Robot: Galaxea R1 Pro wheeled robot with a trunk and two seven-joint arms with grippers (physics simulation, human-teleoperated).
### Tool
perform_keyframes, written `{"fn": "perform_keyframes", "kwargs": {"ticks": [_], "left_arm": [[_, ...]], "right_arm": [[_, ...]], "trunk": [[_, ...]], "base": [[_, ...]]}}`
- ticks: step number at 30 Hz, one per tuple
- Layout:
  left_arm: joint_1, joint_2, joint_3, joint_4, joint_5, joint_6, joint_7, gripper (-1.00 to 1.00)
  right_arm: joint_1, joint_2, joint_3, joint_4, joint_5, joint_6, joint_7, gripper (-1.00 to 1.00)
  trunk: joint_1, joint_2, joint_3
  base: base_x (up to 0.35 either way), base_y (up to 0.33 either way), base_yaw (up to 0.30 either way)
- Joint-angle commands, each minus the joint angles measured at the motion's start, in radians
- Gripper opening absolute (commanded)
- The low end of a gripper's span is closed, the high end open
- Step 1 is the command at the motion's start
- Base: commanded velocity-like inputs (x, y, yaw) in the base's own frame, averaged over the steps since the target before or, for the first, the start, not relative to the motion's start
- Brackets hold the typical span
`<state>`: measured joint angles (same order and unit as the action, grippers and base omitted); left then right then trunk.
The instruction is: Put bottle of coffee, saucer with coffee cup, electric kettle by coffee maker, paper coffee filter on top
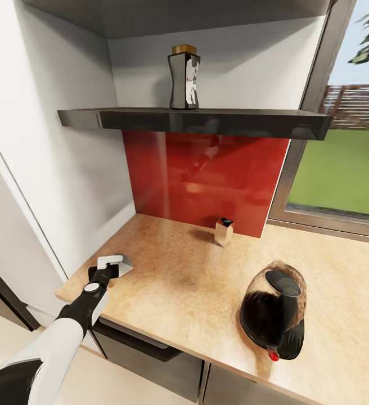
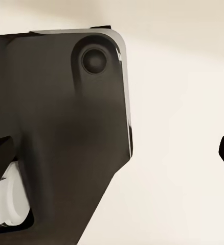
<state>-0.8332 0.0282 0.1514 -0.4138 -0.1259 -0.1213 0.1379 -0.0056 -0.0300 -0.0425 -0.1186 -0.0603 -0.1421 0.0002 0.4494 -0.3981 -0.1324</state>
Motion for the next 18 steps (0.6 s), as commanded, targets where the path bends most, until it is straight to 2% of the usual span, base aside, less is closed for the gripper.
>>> {"fn": "perform_keyframes", "kwargs": {"ticks": [1, 11, 13, 18], "left_arm": [[-0.001, -0.001, 0.005, 0.001, -0.014, -0.003, 0.003, -1.0], [-0.015, -0.004, 0.006, -0.018, -0.007, 0.026, -0.003, -1.0], [-0.02, -0.007, 0.006, -0.024, -0.006, 0.053, -0.003, -1.0], [-0.063, -0.019, 0.005, -0.095, -0.003, 0.184, -0.011, -1.0]], "right_arm": [[-0.001, 0.0, -0.004, 0.0, -0.007, -0.004, 0.001, 1.0], [-0.001, 0.003, -0.004, -0.003, -0.009, -0.004, -0.001, 1.0], [-0.001, 0.004, -0.005, -0.004, -0.01, -0.004, -0.001, 1.0], [-0.001, 0.004, -0.006, -0.011, -0.012, -0.004, 0.002, 1.0]], "trunk": [[0.001, -0.002, -0.002], [0.001, -0.002, -0.002], [0.001, -0.002, -0.002], [0.001, -0.002, -0.002]], "base": [[0.0, 0.0, 0.0], [0.0, 0.0, 0.0], [0.0, 0.0, 0.0], [0.0, 0.0, 0.0]]}}
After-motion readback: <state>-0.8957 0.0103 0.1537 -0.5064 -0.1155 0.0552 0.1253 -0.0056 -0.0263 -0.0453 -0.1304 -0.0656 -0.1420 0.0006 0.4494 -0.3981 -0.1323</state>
